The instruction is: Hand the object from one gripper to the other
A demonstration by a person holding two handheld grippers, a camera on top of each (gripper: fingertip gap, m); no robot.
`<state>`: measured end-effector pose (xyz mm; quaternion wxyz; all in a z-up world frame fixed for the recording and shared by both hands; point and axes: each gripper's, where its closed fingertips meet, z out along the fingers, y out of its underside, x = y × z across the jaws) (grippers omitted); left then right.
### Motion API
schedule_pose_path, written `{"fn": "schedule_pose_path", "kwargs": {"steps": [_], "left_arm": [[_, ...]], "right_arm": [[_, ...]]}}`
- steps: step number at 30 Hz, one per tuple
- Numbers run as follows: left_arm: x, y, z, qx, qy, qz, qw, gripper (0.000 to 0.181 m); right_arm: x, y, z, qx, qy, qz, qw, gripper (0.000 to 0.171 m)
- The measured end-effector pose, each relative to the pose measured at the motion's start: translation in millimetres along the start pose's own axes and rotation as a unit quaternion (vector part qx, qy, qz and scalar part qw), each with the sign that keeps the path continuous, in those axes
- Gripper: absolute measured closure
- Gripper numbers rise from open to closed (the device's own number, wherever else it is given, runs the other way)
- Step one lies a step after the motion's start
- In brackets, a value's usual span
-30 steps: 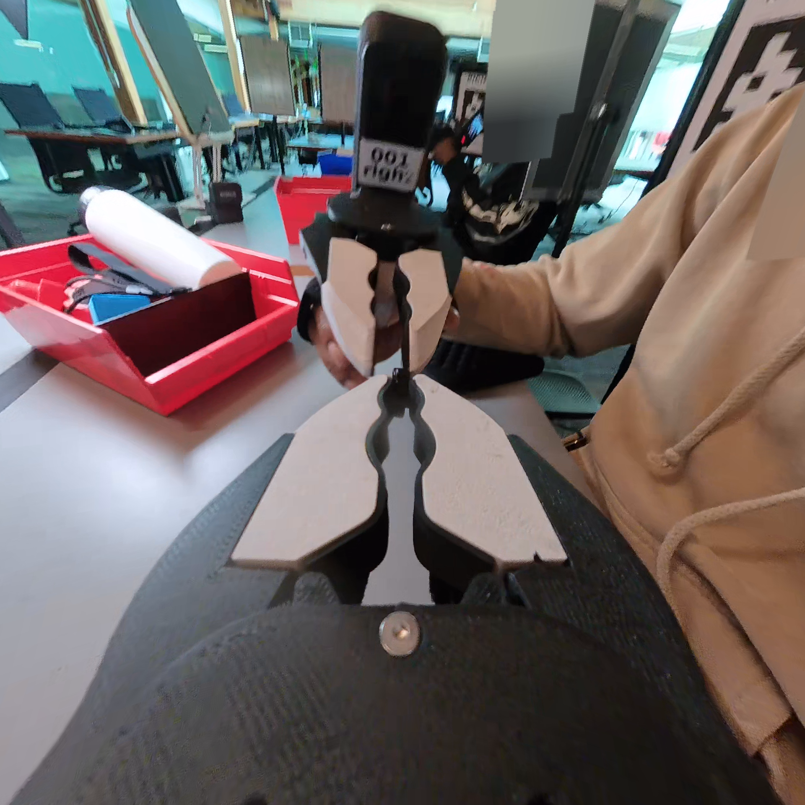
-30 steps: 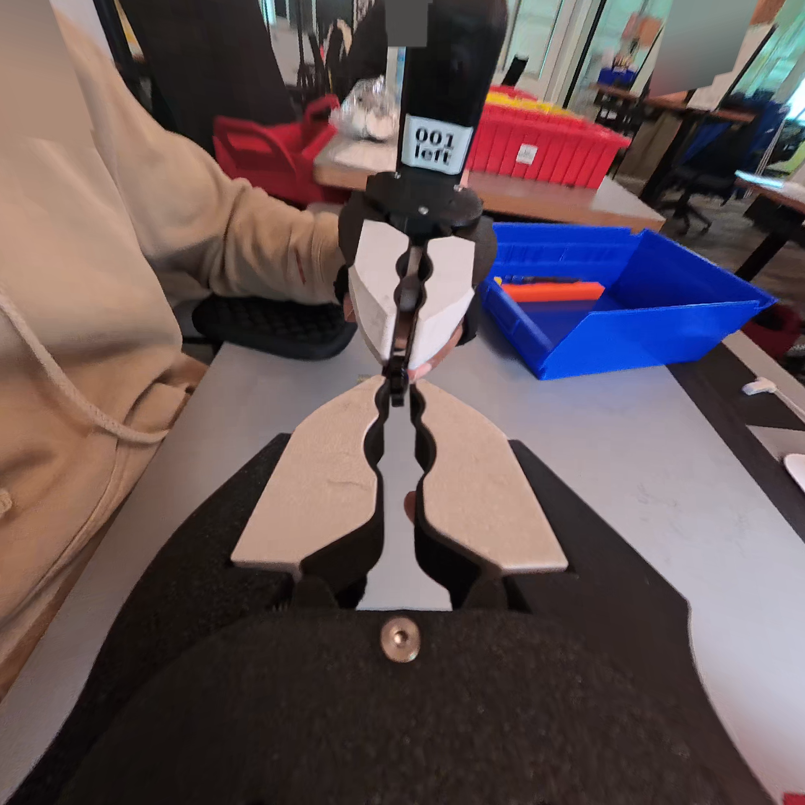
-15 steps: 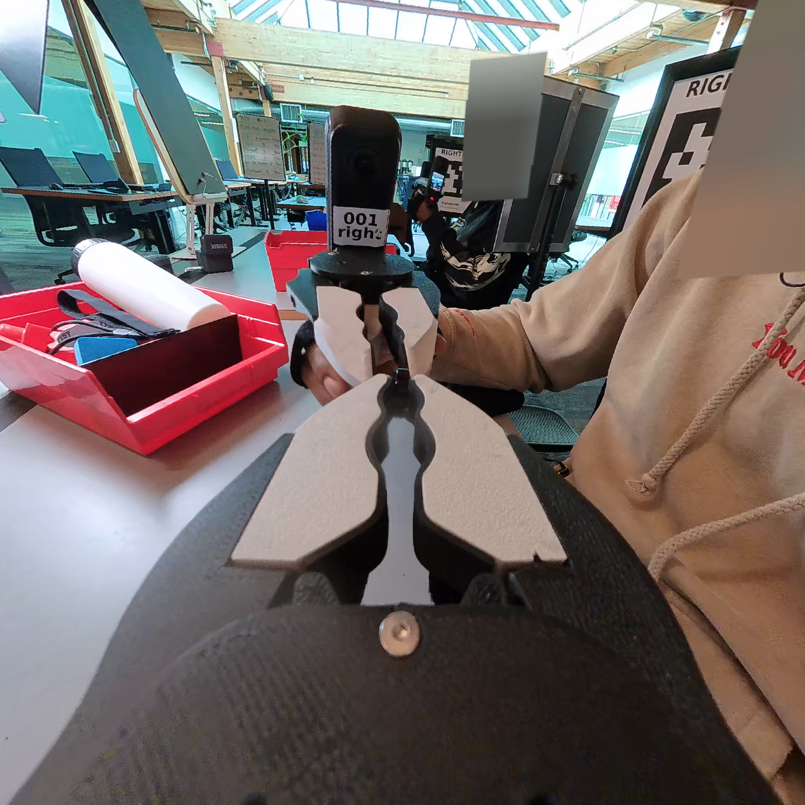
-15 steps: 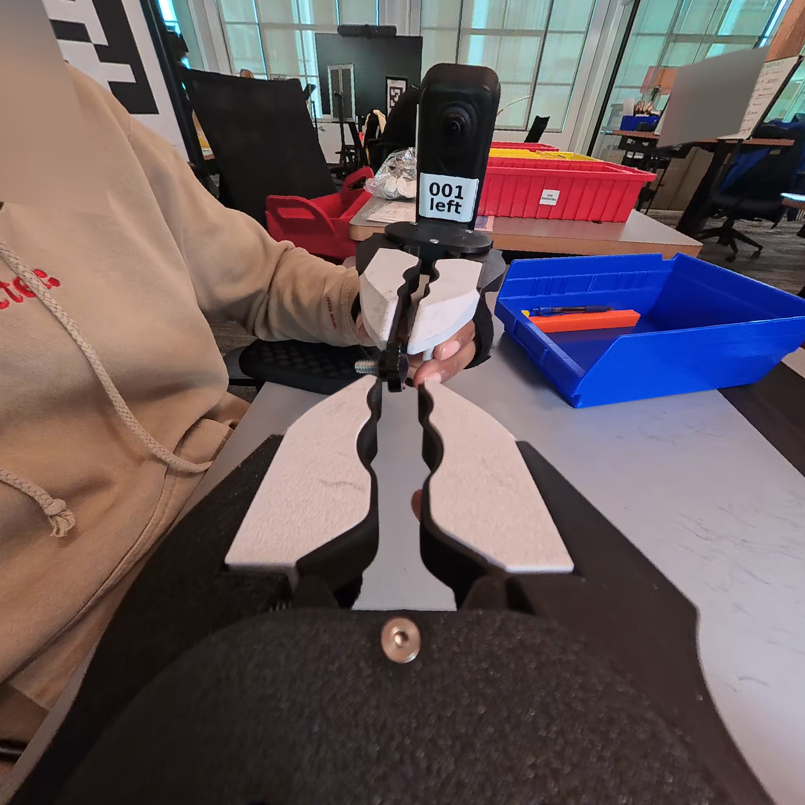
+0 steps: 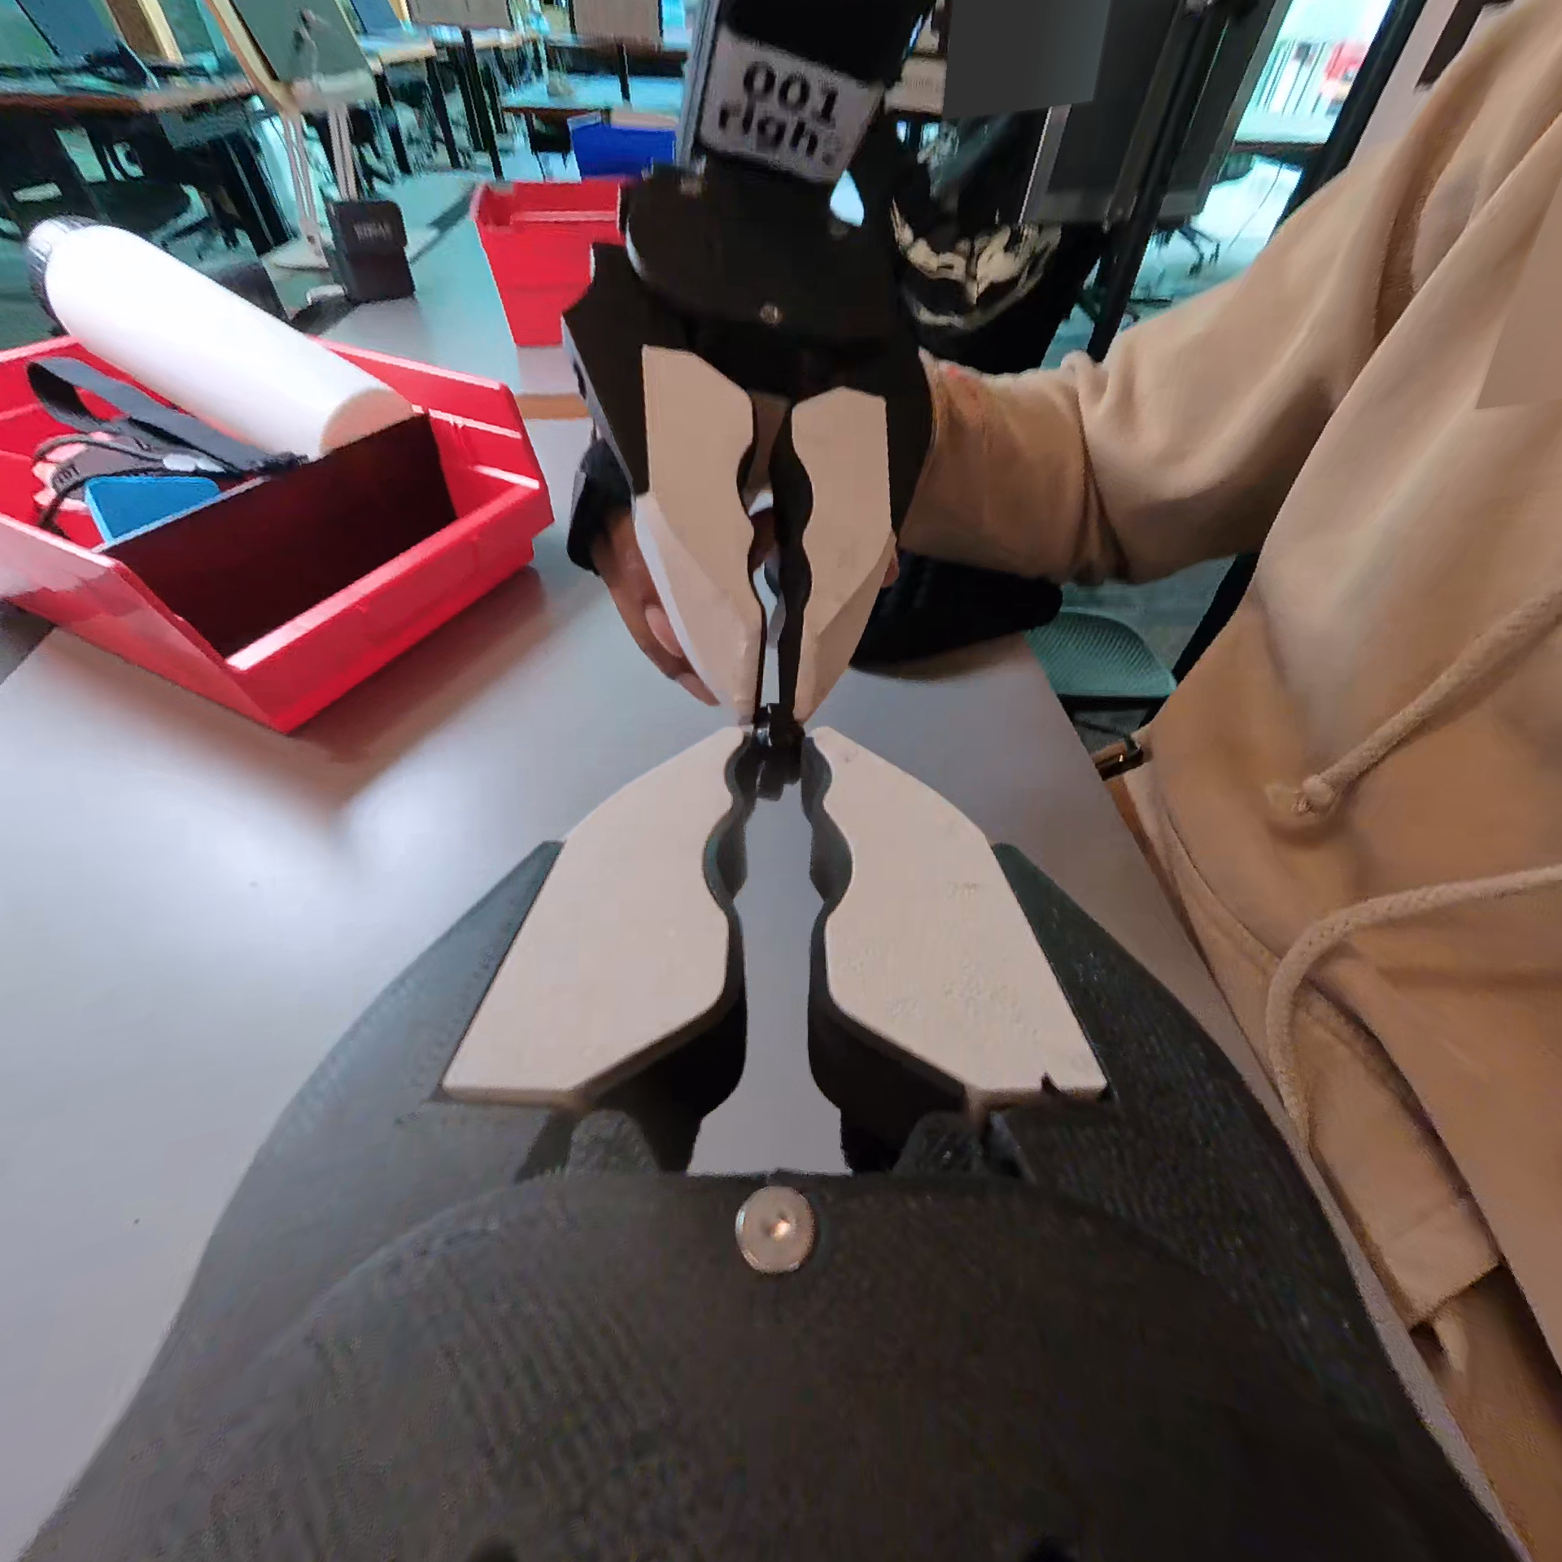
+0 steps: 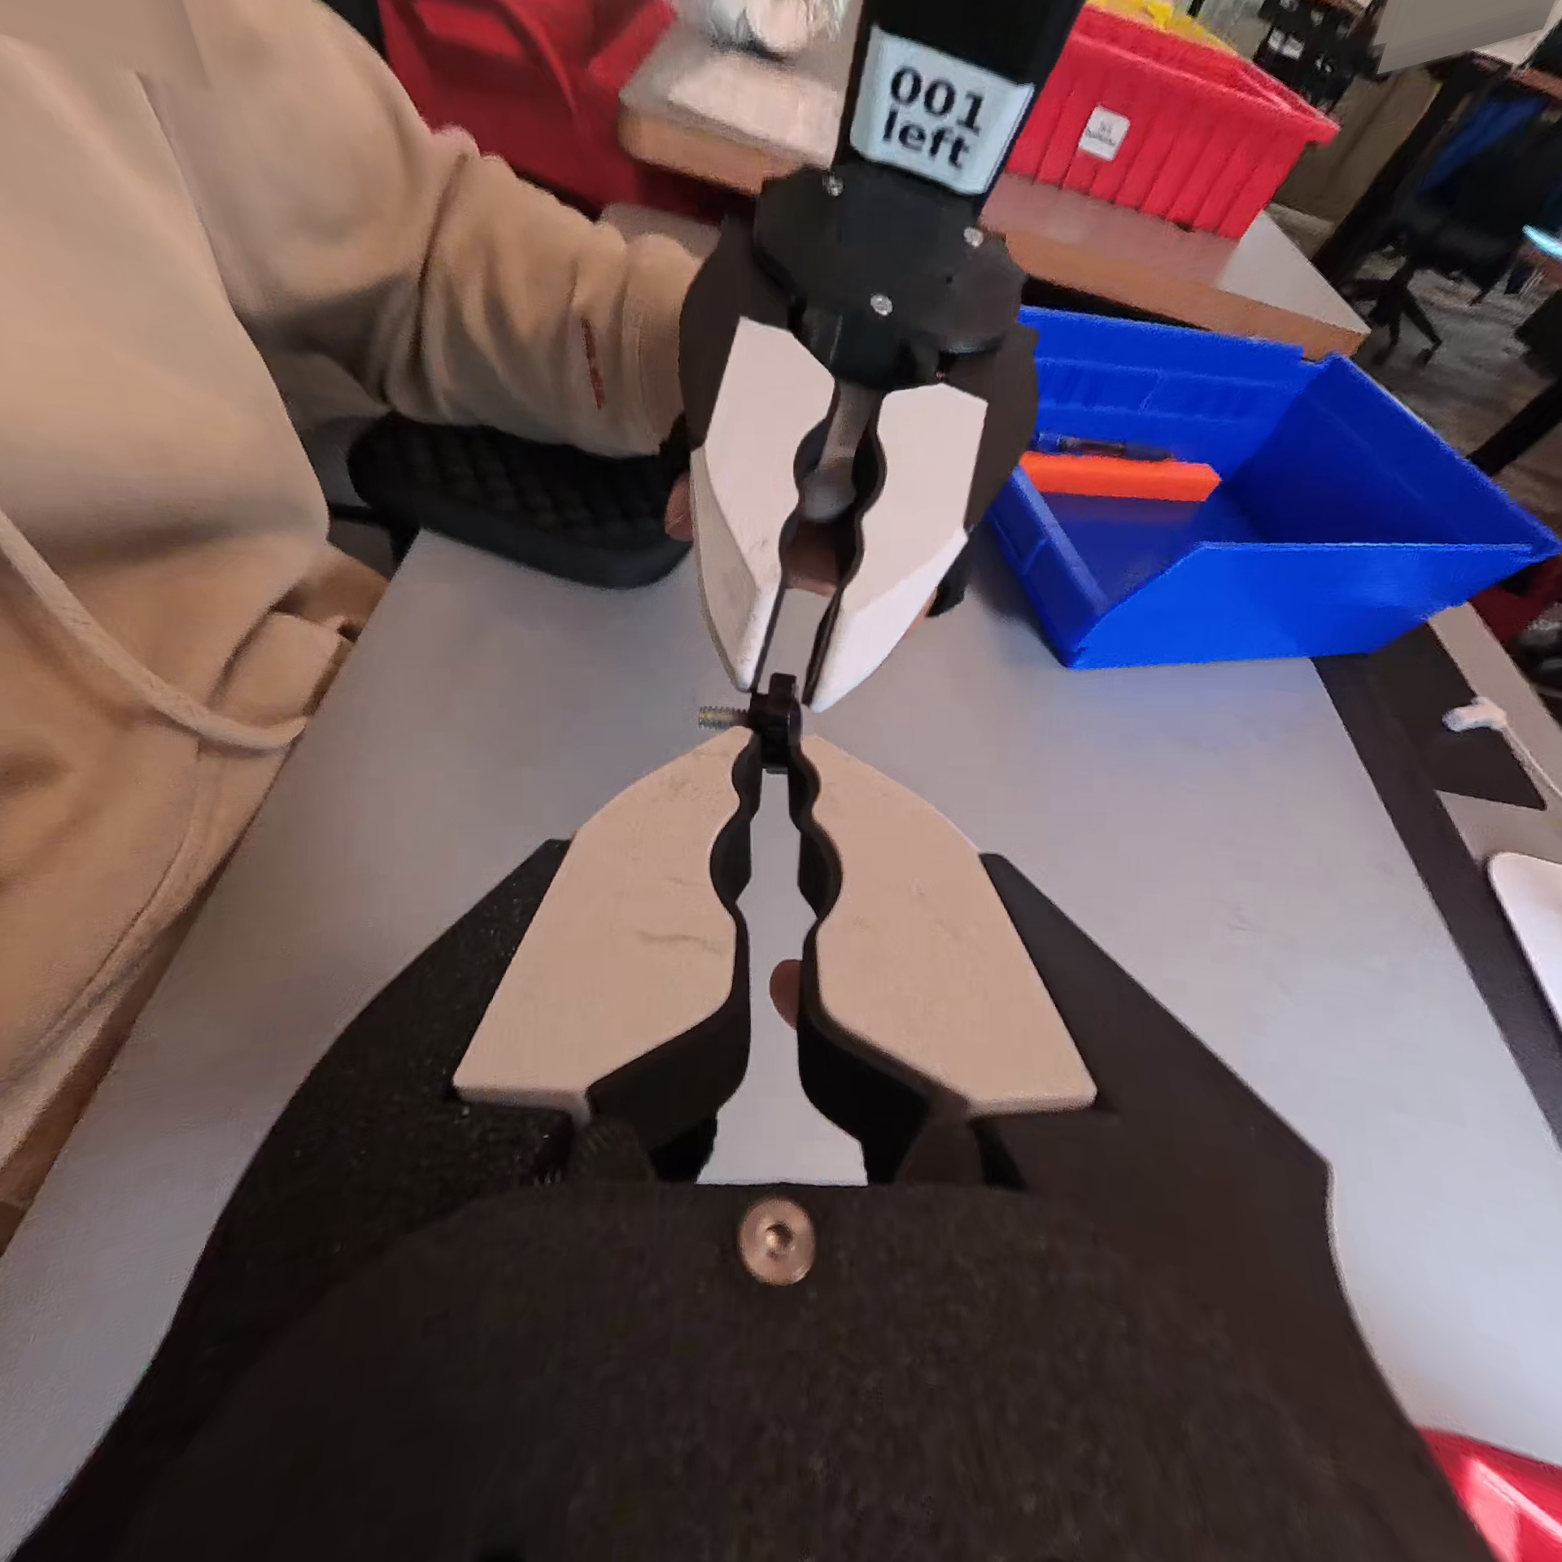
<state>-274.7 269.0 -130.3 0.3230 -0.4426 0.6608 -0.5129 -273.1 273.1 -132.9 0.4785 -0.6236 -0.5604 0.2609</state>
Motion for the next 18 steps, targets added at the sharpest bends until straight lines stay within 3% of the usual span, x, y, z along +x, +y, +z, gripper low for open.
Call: {"fn": "schedule_pose_path", "kwargs": {"steps": [4, 10, 13, 18], "left_arm": [[-0.8, 3.9, 2.9, -0.011, -0.012, 0.022, 1.000, 0.175], [0.3, -27.1, -10.4, 0.104, 0.002, 0.005, 0.995, 0.175], [5.2, -29.6, -8.9, 0.112, 0.011, 0.009, 0.994, 0.175], [10.2, -31.8, -8.5, 0.125, 0.024, 0.010, 0.992, 0.175]], "right_arm": [[-0.4, -2.6, -0.6, 0.001, 0.010, -0.014, 1.000, 0.166], [8.7, -23.4, -18.2, 0.129, -0.007, 0.044, 0.991, 0.151], [6.7, -31.0, -18.1, 0.174, -0.039, 0.076, 0.981, 0.155], [-2.2, -38.0, -17.6, 0.181, -0.069, 0.085, 0.977, 0.163]]}}
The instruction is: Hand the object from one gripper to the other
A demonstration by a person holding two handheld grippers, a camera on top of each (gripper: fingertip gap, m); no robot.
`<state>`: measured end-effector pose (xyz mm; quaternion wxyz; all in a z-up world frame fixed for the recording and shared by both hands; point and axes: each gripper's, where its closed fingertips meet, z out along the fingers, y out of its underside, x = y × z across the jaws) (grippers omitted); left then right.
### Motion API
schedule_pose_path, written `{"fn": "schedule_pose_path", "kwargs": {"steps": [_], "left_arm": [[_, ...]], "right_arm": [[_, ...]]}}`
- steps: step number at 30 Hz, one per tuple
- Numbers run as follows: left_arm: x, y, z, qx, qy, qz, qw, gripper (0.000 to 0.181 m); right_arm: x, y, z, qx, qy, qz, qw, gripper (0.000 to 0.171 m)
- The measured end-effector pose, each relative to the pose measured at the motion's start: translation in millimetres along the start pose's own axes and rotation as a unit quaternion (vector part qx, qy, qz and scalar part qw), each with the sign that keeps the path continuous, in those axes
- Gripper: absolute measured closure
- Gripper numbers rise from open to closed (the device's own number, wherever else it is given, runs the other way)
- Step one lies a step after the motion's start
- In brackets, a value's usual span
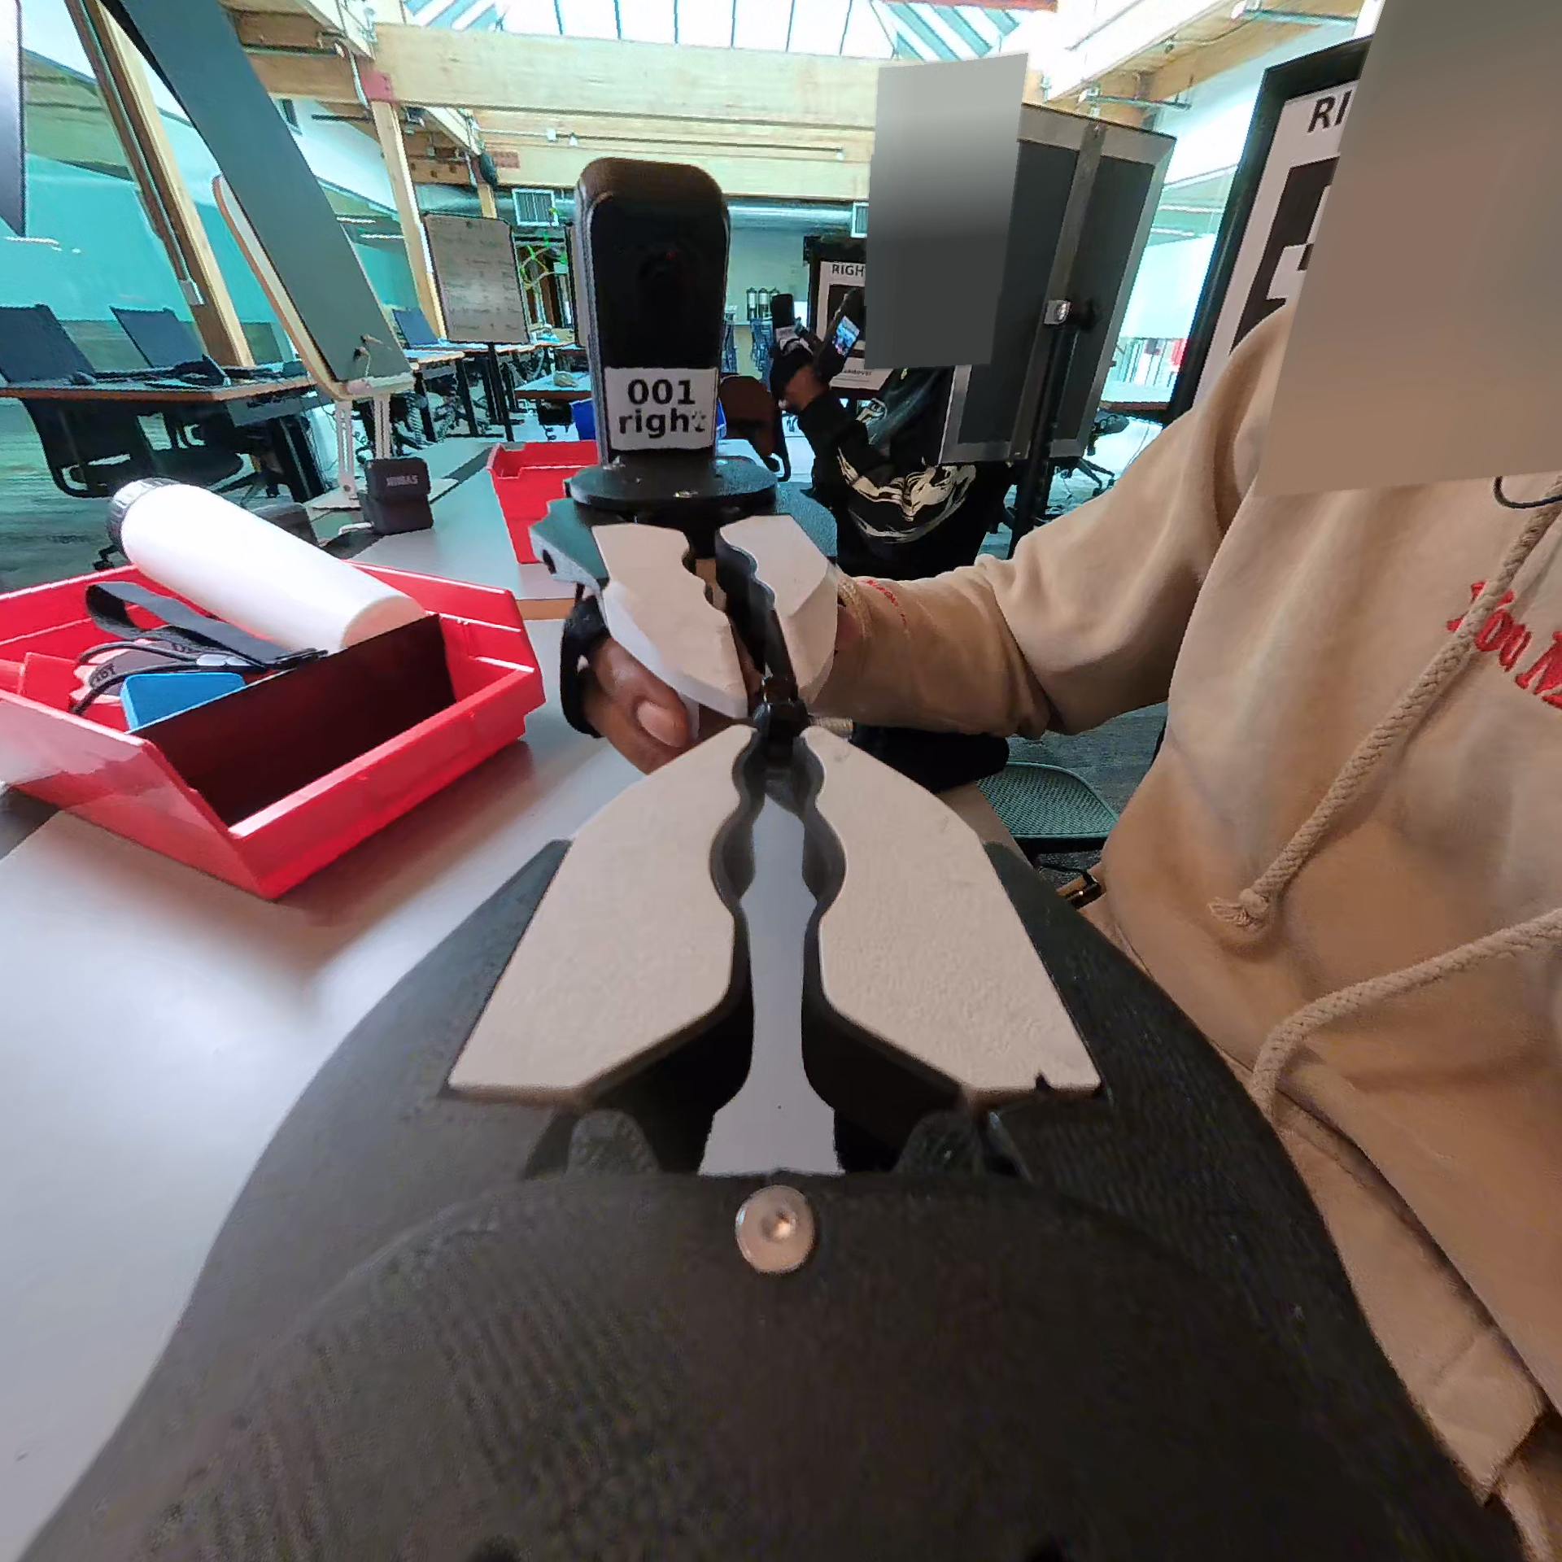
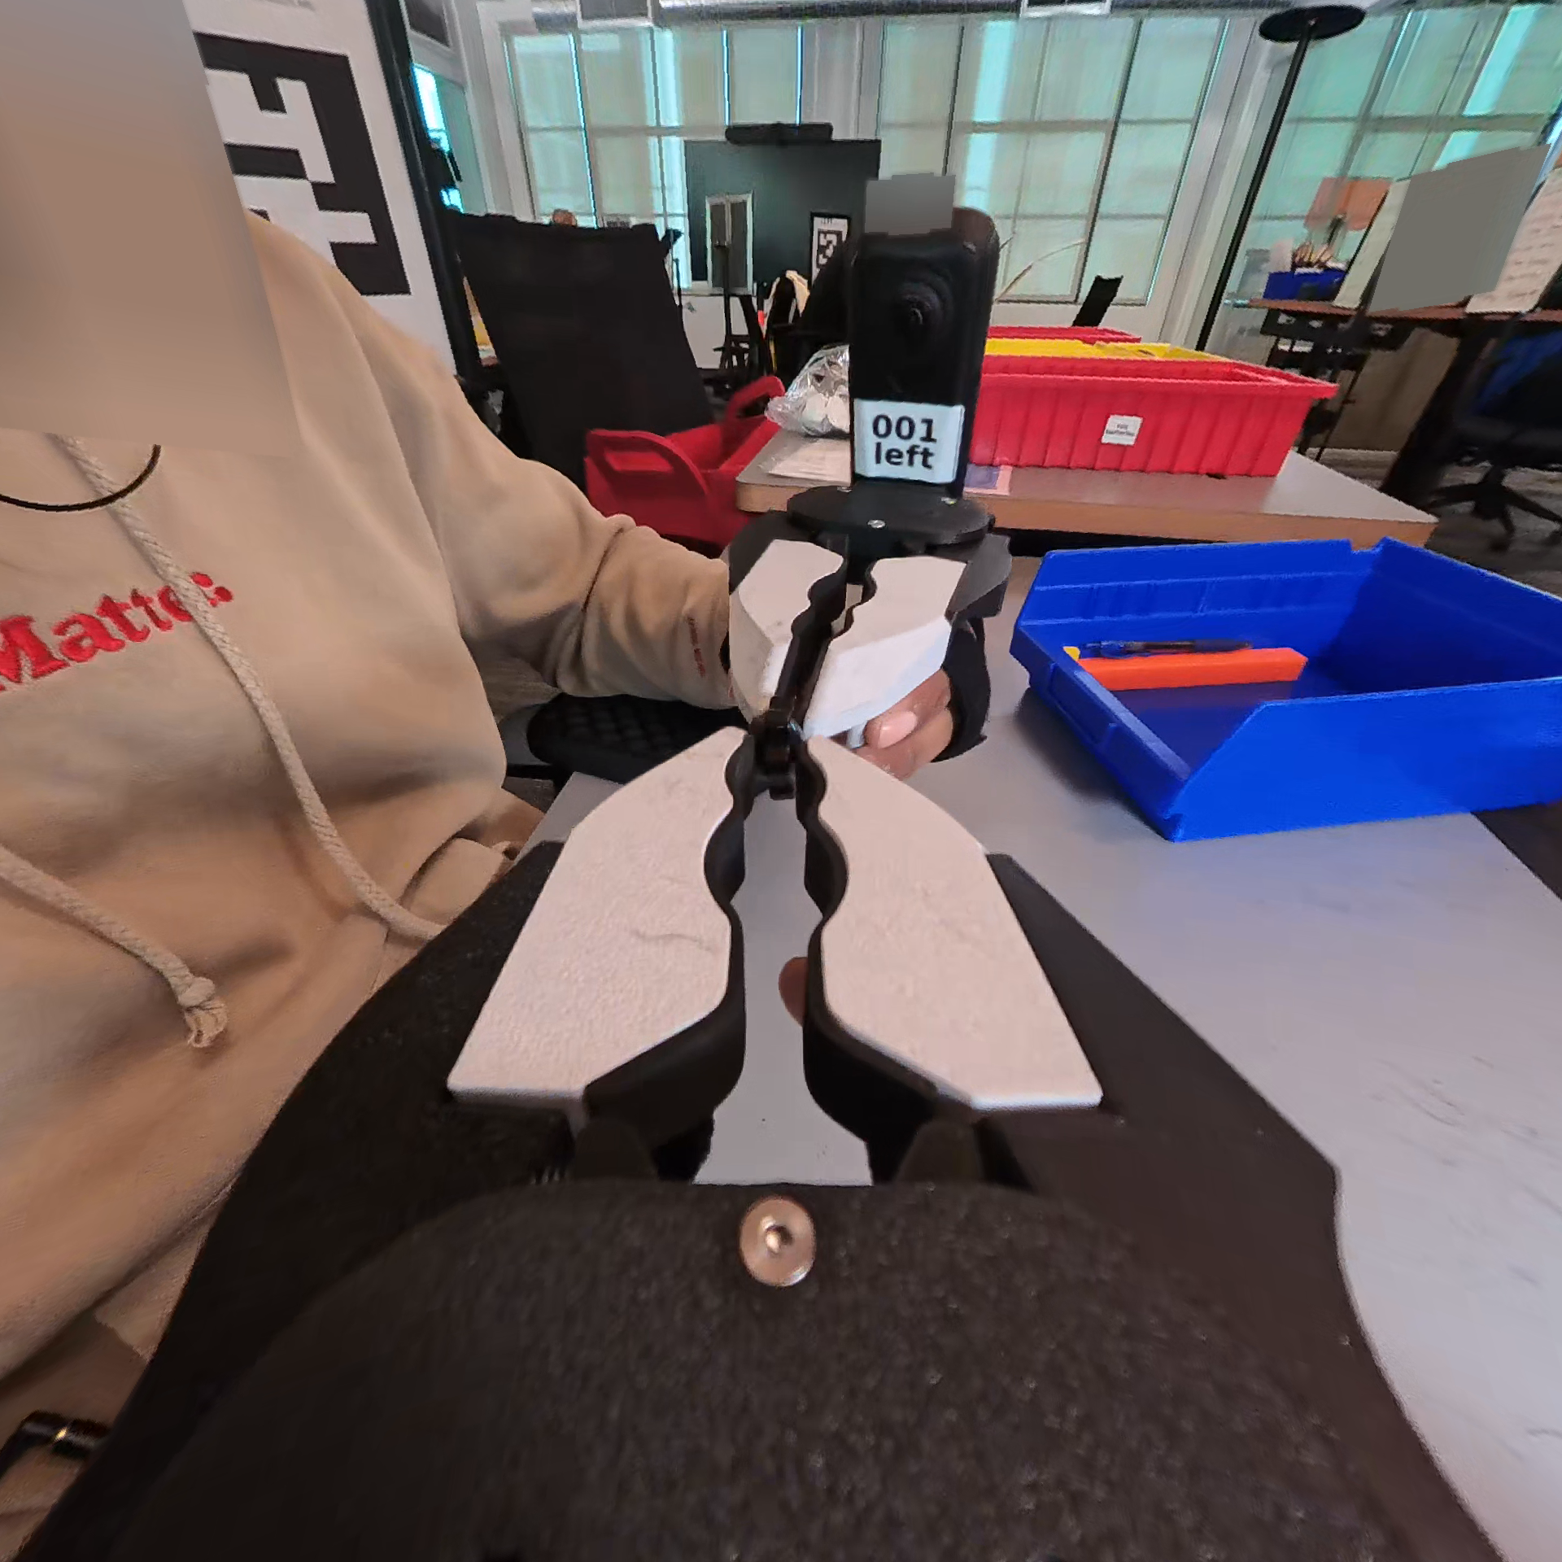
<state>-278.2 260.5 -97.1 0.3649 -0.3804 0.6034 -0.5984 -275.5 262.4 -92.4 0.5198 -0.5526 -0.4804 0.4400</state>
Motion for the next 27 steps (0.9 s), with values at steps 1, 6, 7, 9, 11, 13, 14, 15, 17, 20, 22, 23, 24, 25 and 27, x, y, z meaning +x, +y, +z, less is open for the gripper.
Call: {"fn": "schedule_pose_path", "kwargs": {"steps": [1, 6, 7, 9, 11, 13, 14, 15, 17, 20, 22, 23, 24, 25, 27], "left_arm": [[-0.3, 0.9, 0.1, -0.003, -0.001, -0.001, 1.000, 0.175], [-3.5, 12.2, 0.4, -0.056, -0.015, -0.002, 0.998, 0.173], [-2.9, 16.1, 2.0, -0.069, -0.015, 0.000, 0.997, 0.171], [-2.2, 21.5, 4.1, -0.083, -0.016, 0.004, 0.996, 0.175], [-3.3, 25.2, 4.4, -0.096, -0.020, 0.014, 0.995, 0.175], [-5.9, 18.8, 3.7, -0.077, -0.031, 0.023, 0.996, 0.175], [-6.8, 14.3, 2.5, -0.064, -0.034, 0.023, 0.997, 0.175], [-7.4, 9.7, 0.6, -0.049, -0.034, 0.023, 0.998, 0.175], [-6.2, -0.5, -3.7, -0.015, -0.028, 0.020, 0.999, 0.175], [-1.5, -8.7, -4.8, 0.012, -0.015, 0.018, 1.000, 0.175], [1.7, -9.6, -3.0, 0.017, -0.008, 0.018, 1.000, 0.175], [2.3, -9.3, -2.1, 0.017, -0.008, 0.018, 1.000, 0.175], [2.9, -9.4, -1.5, 0.020, -0.007, 0.019, 1.000, 0.175], [4.0, -10.0, -1.4, 0.024, -0.003, 0.016, 1.000, 0.175], [3.9, -9.8, -1.6, 0.025, 0.000, 0.011, 1.000, 0.175]], "right_arm": [[0.3, -0.5, -0.3, -0.003, 0.003, -0.002, 1.000, 0.163], [4.1, 14.2, -0.8, -0.080, 0.034, -0.041, 0.995, 0.166], [2.9, 15.7, 1.3, -0.090, 0.038, -0.051, 0.994, 0.166], [2.3, 22.6, 4.5, -0.121, 0.045, -0.061, 0.990, 0.166], [3.2, 28.1, 5.6, -0.143, 0.056, -0.079, 0.985, 0.166], [6.0, 22.1, 4.5, -0.122, 0.068, -0.080, 0.987, 0.166], [6.7, 16.2, 3.3, -0.099, 0.069, -0.075, 0.990, 0.166], [7.4, 10.9, 1.0, -0.078, 0.067, -0.067, 0.992, 0.161], [10.2, 6.5, -5.1, -0.051, 0.060, -0.046, 0.996, 0.155], [8.9, 1.3, -5.8, -0.010, 0.037, -0.015, 0.999, 0.155], [5.5, 1.7, -1.6, -0.007, 0.024, -0.011, 1.000, 0.157], [3.5, 1.8, 0.4, -0.007, 0.020, -0.014, 1.000, 0.158], [1.9, 1.4, 1.9, -0.005, 0.016, -0.016, 1.000, 0.161], [-1.4, 1.5, 2.9, -0.006, 0.008, -0.017, 1.000, 0.165], [-2.4, 1.0, 3.3, -0.010, 0.009, -0.017, 1.000, 0.166]]}}
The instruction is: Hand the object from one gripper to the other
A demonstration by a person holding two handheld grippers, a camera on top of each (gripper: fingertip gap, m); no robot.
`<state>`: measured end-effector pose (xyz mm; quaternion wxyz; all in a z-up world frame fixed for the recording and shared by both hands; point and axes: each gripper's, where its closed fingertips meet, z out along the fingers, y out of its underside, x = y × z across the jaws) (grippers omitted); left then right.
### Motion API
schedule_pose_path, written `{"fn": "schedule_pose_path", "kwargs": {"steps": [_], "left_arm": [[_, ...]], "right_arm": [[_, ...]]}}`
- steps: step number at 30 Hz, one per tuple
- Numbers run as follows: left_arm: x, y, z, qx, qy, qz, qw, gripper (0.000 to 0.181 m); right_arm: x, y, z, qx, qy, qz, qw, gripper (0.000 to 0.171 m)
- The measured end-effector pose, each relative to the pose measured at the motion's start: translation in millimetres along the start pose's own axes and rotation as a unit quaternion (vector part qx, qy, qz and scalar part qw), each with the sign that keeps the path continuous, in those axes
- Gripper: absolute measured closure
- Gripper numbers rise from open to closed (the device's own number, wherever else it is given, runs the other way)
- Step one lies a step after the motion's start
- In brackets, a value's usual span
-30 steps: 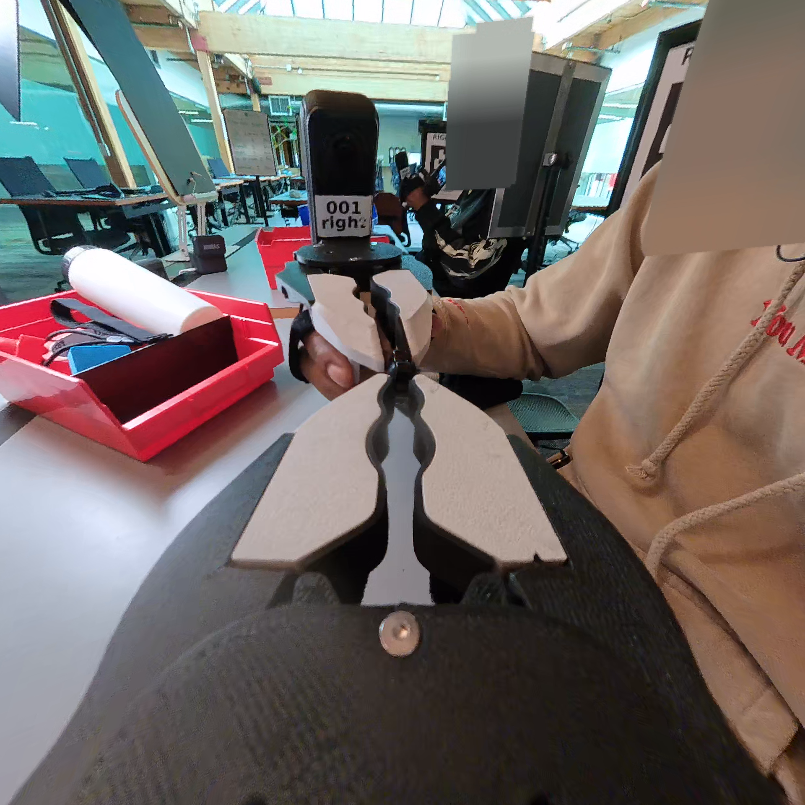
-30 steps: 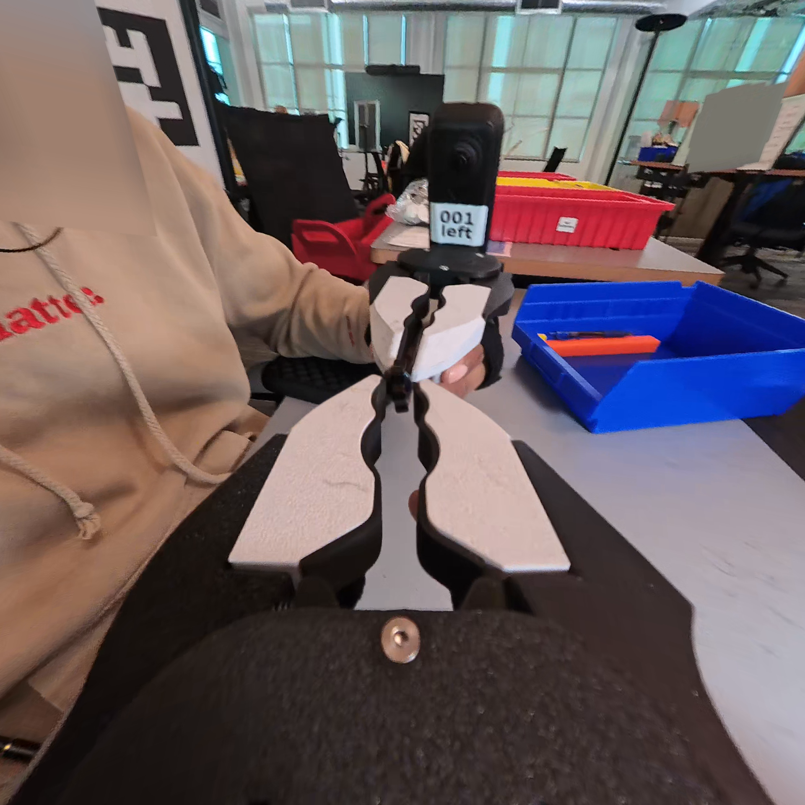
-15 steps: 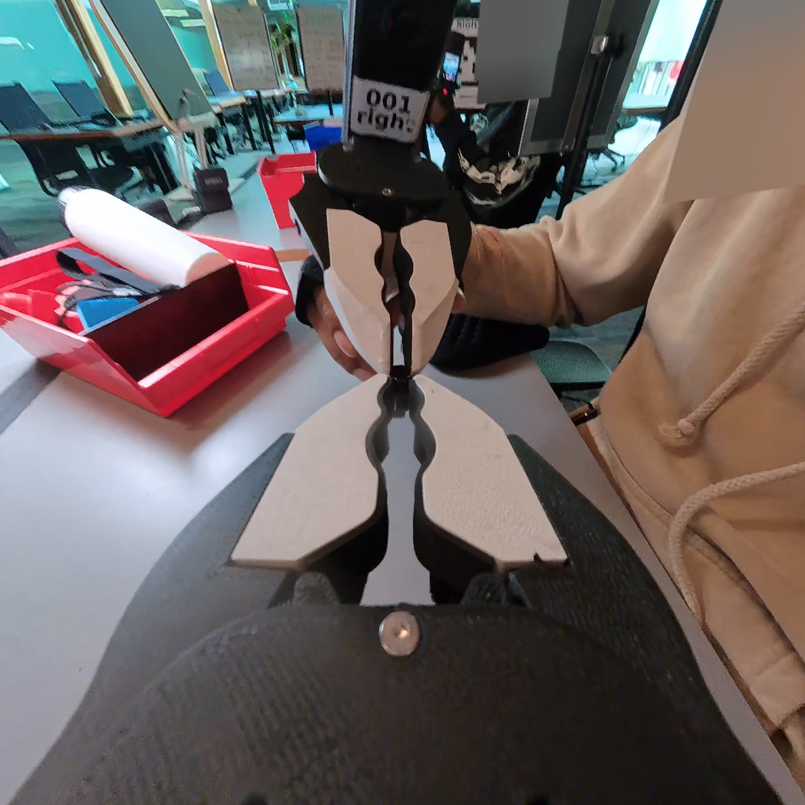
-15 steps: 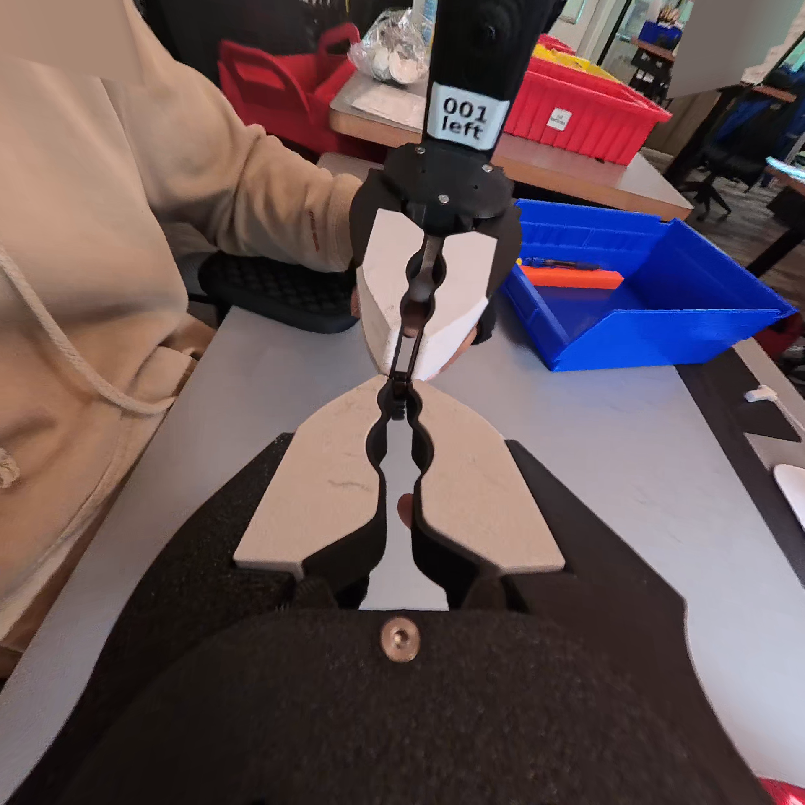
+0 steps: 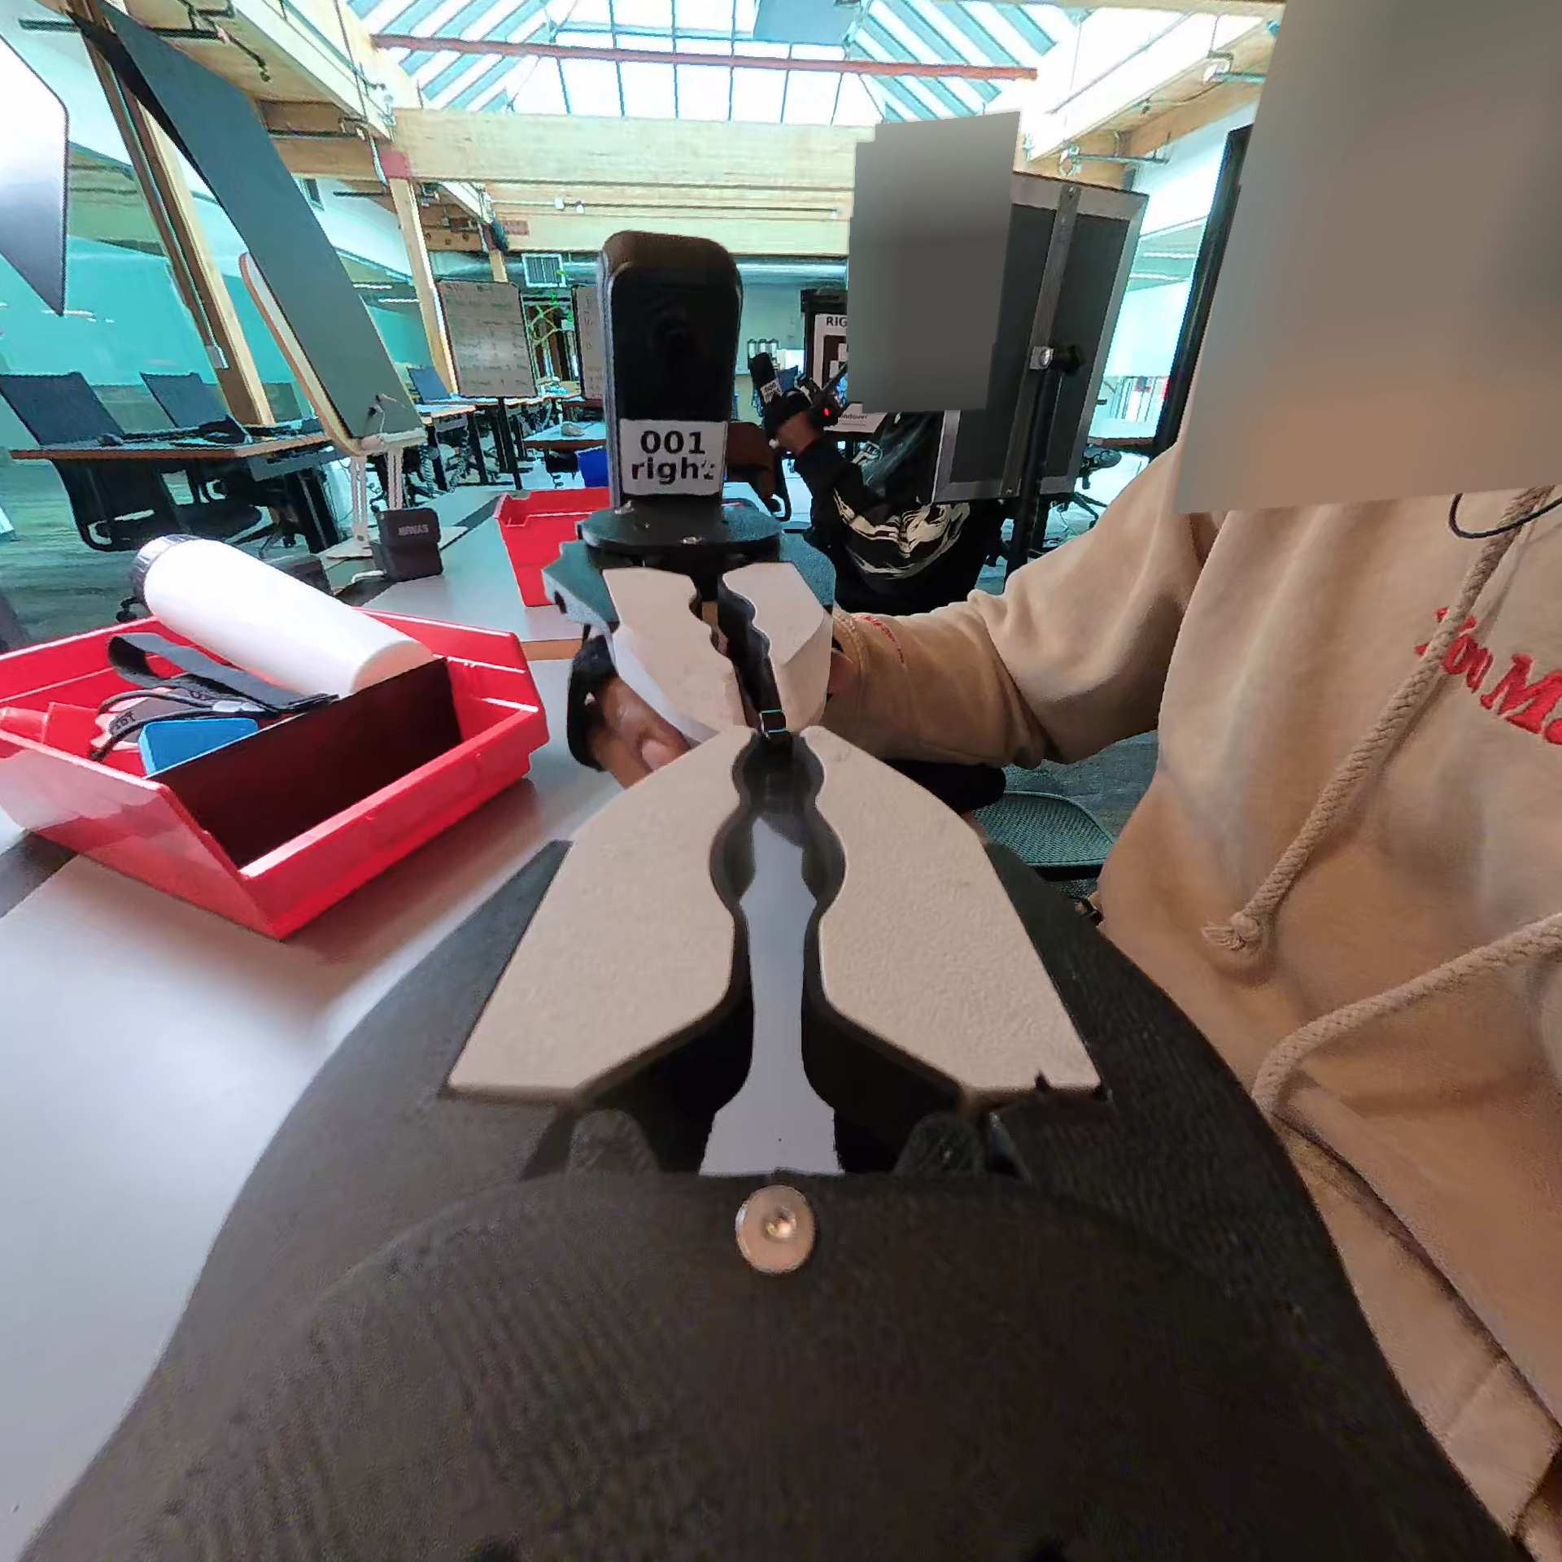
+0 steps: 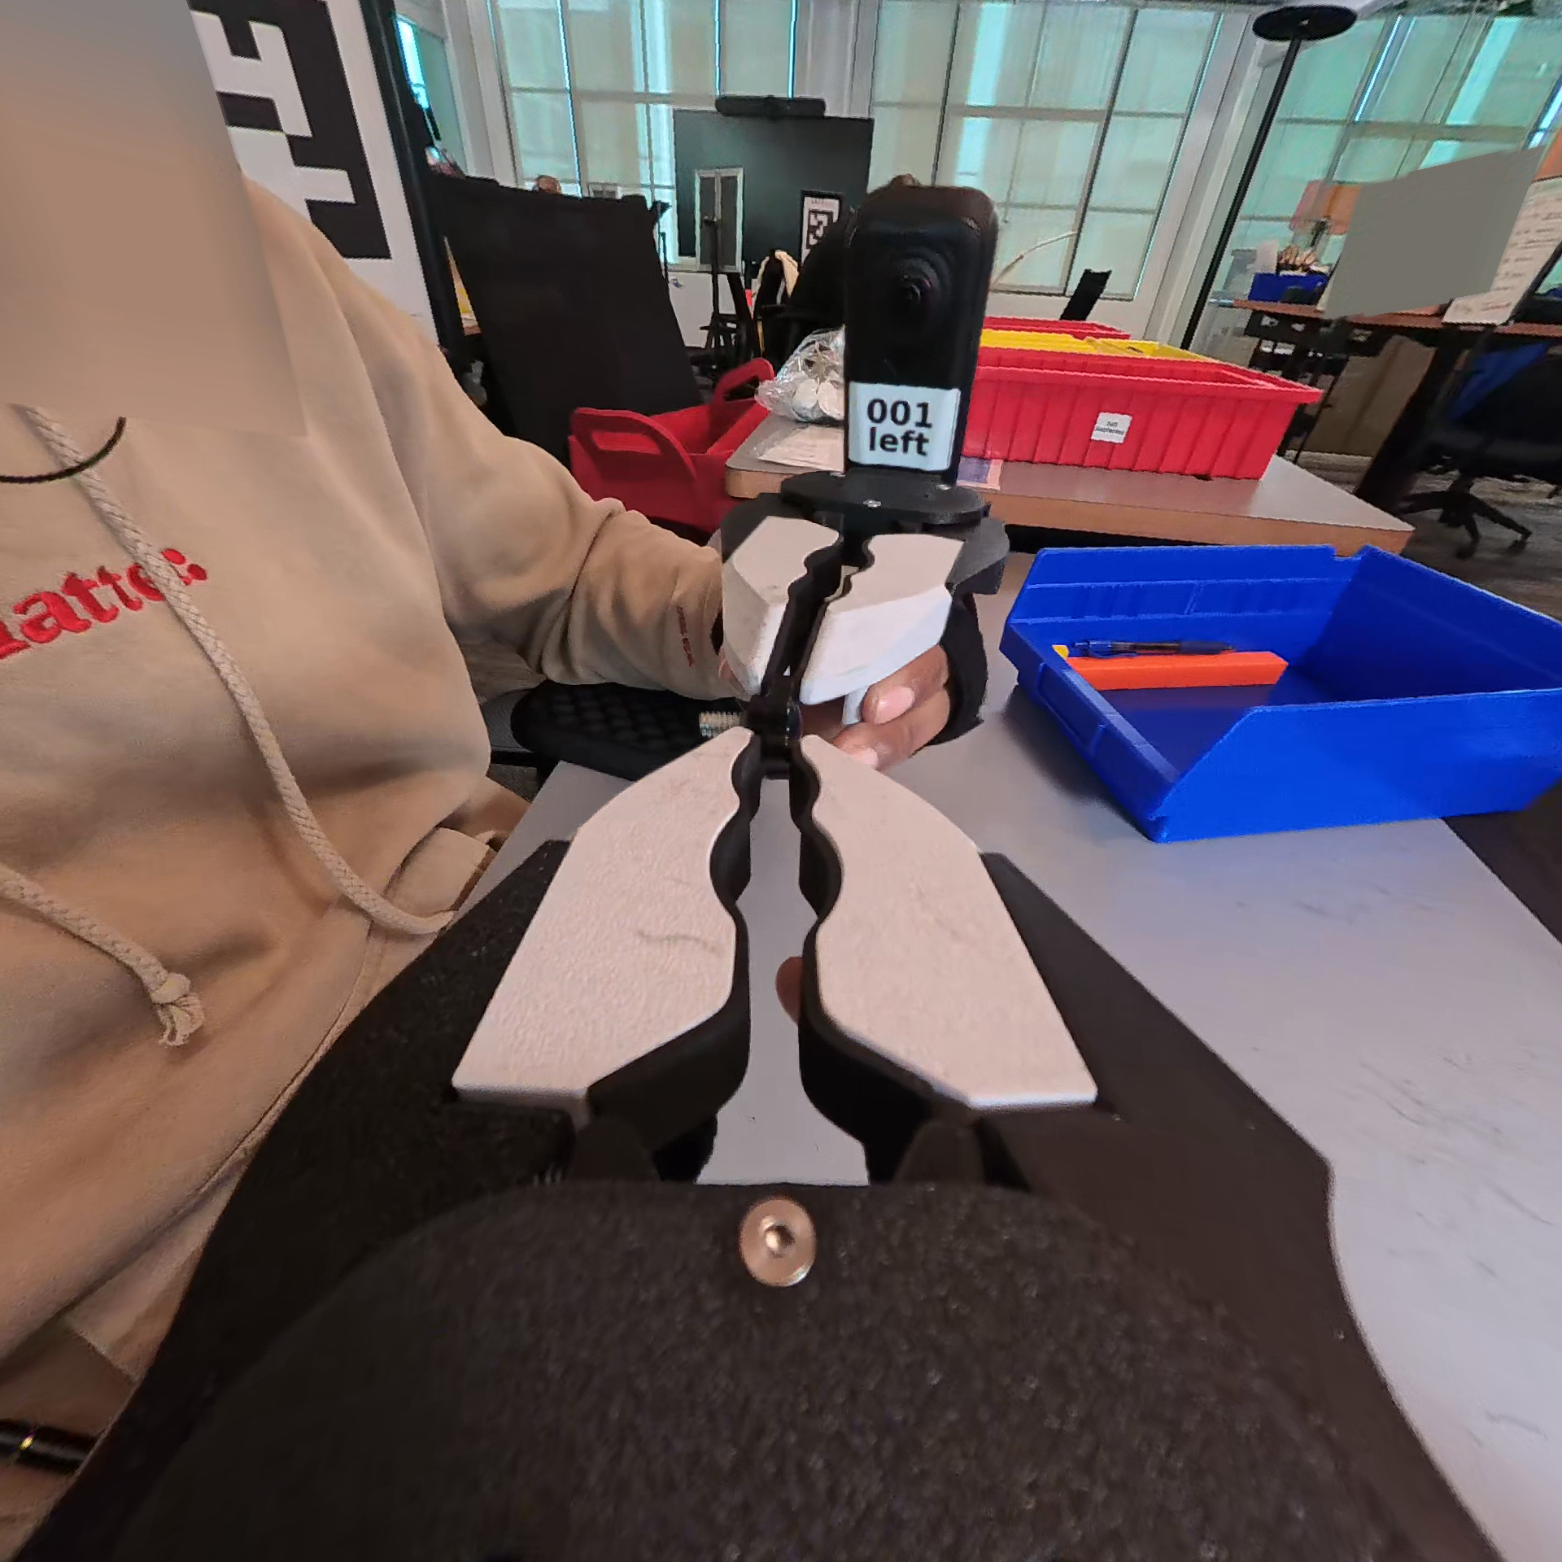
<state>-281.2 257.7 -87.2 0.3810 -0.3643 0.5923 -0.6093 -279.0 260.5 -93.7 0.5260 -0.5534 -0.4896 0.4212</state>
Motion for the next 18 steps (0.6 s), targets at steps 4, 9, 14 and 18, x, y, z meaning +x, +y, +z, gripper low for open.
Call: {"fn": "schedule_pose_path", "kwargs": {"steps": [4, 9, 14, 18], "left_arm": [[-6.5, 8.1, -1.1, -0.038, -0.019, -0.001, 0.999, 0.166], [-9.5, 30.9, 4.5, -0.117, -0.039, 0.013, 0.992, 0.168], [-9.1, 40.3, 6.9, -0.135, -0.032, 0.007, 0.990, 0.169], [-8.6, 20.7, 6.5, -0.058, -0.025, -0.005, 0.998, 0.169]], "right_arm": [[4.7, 2.4, -4.1, -0.033, 0.020, -0.012, 0.999, 0.166], [6.0, 21.3, -2.3, -0.144, 0.065, -0.091, 0.983, 0.166], [6.4, 33.9, -1.6, -0.213, 0.092, -0.149, 0.961, 0.166], [6.1, 13.1, -5.0, -0.134, 0.092, -0.134, 0.977, 0.165]]}}
